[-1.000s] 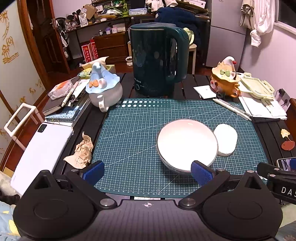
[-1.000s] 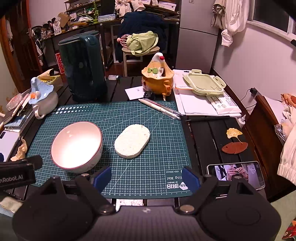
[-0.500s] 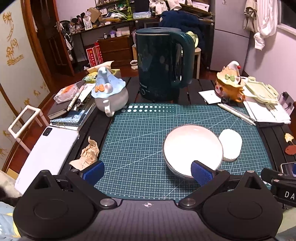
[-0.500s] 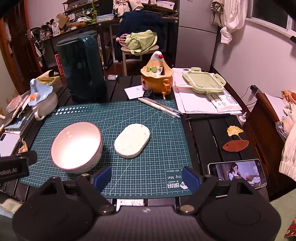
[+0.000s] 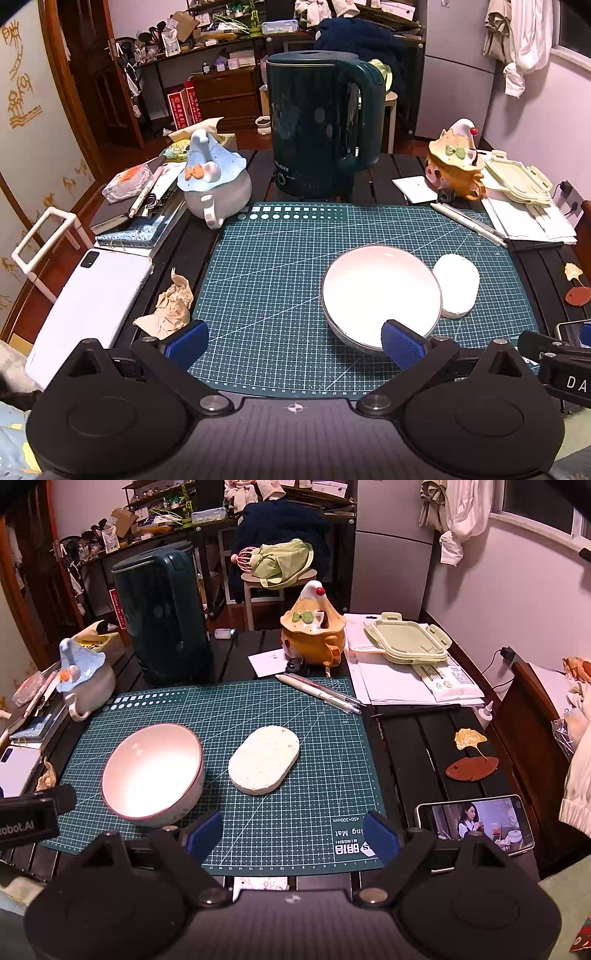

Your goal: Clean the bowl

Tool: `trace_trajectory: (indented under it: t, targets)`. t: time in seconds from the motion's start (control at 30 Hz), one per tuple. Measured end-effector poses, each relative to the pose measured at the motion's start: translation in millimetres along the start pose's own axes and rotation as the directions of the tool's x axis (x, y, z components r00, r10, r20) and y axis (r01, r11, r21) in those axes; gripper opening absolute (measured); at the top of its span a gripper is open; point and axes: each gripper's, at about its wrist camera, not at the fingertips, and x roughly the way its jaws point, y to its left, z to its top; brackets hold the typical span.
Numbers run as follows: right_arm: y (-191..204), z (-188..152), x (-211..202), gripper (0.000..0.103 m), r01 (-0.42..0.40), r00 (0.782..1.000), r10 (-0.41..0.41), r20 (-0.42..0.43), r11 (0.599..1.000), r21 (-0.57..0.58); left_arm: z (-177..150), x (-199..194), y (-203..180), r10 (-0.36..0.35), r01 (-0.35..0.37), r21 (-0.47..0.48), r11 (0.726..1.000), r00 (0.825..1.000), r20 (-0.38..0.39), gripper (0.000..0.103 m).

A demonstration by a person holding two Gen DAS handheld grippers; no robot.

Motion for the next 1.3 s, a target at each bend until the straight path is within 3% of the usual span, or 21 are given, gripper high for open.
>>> trace_trajectory:
  t: [0.53,0.67,0.73,0.8,0.87,0.93,1.0,1.1,1.3]
  targets:
    - [-8,3,-6,0.083,0.014,0.997,-0.015,0.073,1.0,0.007,18,-7,-5,0.004,-0.007,0.059,0.998,0.999,0.052,0.097]
    - [-17,4,-8,0.083,-0.014,0.995,0.011,0.094,0.999,0.034,26,-9,-5,-0.004,-0.001,0.074,0.997,0.998,0.068,0.097]
    - [-22,2,-7,0.083,-0.041,0.994,0.036,0.104,0.998,0.045,31,-5,-3,-0.104,0.101,0.088,0.991,0.994,0.034,0.097]
    - [-27,-2,-6,0.083,-0.105,0.989,0.098,0.114,0.993,0.057,38,5,5,-0.186,0.186,0.01,0.982,0.982,-0.041,0.097]
    - [-31,-2,-3,0.083,-0.143,0.985,0.135,0.106,0.987,0.071,42,13,12,-0.202,0.199,-0.065,0.978,0.978,-0.05,0.097]
    - [-33,-1,-1,0.083,-0.15,0.985,0.141,0.102,0.985,0.08,43,24,13,-0.225,0.22,-0.068,0.973,0.972,-0.062,0.095]
    - [-34,0,-1,0.083,-0.149,0.985,0.14,0.103,0.985,0.088,43,36,15,-0.258,0.253,-0.07,0.965,0.963,-0.075,0.072]
    - [-36,1,1,0.083,-0.146,0.986,0.136,0.1,0.984,0.099,43,53,17,-0.307,0.301,-0.072,0.951,0.947,-0.094,0.067]
    - [-35,4,11,0.083,-0.152,0.987,0.143,0.078,0.982,0.11,43,87,23,-0.402,0.395,-0.081,0.915,0.906,-0.131,0.067]
